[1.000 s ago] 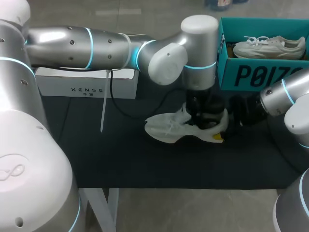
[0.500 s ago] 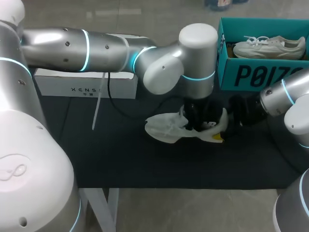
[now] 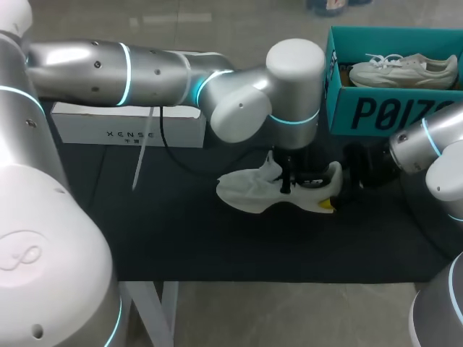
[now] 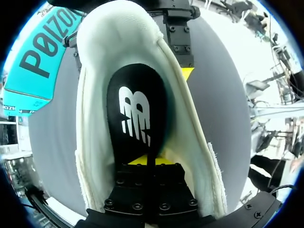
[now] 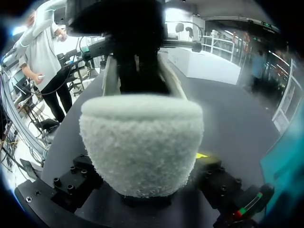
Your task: Take the shoe out of the shoebox, open the shoe tongue, remove and reinsert the insole, then place the shoe into the shoebox
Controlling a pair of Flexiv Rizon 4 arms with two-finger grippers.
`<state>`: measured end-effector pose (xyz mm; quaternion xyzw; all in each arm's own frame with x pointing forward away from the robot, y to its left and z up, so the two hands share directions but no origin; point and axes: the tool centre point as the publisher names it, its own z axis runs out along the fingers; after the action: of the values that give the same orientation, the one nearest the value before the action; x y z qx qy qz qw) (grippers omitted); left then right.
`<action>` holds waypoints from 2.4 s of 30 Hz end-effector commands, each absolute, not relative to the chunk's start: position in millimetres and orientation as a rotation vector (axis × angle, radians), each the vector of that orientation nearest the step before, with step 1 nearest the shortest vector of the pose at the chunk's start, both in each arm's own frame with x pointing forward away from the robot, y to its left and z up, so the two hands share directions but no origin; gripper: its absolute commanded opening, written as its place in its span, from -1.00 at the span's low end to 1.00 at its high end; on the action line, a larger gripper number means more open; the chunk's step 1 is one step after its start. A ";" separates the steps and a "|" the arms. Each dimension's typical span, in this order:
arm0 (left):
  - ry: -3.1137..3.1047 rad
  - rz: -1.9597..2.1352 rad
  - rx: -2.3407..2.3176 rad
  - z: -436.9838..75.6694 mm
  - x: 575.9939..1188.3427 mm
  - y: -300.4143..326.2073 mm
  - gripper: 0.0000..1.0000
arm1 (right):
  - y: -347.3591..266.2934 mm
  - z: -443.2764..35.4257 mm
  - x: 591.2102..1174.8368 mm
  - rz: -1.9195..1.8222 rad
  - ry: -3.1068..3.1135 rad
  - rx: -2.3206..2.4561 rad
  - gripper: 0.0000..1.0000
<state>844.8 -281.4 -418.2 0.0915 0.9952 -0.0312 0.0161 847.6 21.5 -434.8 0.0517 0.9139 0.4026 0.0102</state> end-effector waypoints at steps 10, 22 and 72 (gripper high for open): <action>3.173 -0.196 0.267 -413.9 848.6 -264.7 -1.00 | 21.1 -440.8 849.0 1.253 2.855 0.162 -1.00; 3.201 -0.385 0.232 -378.8 843.6 -266.7 -1.00 | 21.1 -440.8 849.0 1.253 2.855 0.162 -1.00; 2.917 -1.053 0.645 -134.4 803.0 -306.1 -1.00 | 21.1 -440.8 849.0 1.253 2.855 0.162 -1.00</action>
<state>816.5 -315.8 -141.2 0.2108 0.9163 -0.3390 -0.0326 847.4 21.0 -434.5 0.0514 0.9140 0.4024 0.0099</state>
